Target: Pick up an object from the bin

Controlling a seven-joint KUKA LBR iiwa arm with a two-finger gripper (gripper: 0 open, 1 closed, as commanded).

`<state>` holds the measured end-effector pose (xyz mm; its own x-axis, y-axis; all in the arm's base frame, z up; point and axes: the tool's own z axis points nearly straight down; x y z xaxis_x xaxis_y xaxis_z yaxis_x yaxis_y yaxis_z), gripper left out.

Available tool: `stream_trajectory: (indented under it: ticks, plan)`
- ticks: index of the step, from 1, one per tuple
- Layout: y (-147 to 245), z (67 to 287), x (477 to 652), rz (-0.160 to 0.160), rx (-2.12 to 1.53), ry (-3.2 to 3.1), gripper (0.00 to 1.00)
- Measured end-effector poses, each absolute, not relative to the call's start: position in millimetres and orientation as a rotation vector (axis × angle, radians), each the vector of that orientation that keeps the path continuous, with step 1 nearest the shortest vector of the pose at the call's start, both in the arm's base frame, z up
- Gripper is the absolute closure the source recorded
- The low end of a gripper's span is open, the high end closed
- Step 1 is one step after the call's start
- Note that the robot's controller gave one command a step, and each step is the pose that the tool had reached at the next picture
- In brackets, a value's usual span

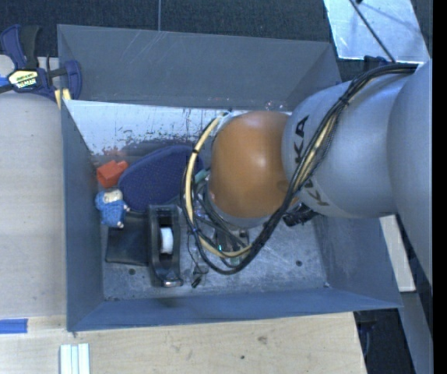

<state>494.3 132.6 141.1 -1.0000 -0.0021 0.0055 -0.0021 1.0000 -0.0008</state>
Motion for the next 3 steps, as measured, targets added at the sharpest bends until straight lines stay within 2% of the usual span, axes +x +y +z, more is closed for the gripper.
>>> stream_trajectory:
  ticks: [1,2,3]
  plan:
    - [156,81,602.1,0.003,0.614,-3.086,0.0]
    - [155,80,602.7,0.005,0.613,-3.088,1.0]
    - [148,209,606.1,0.0,0.643,-3.089,1.0]
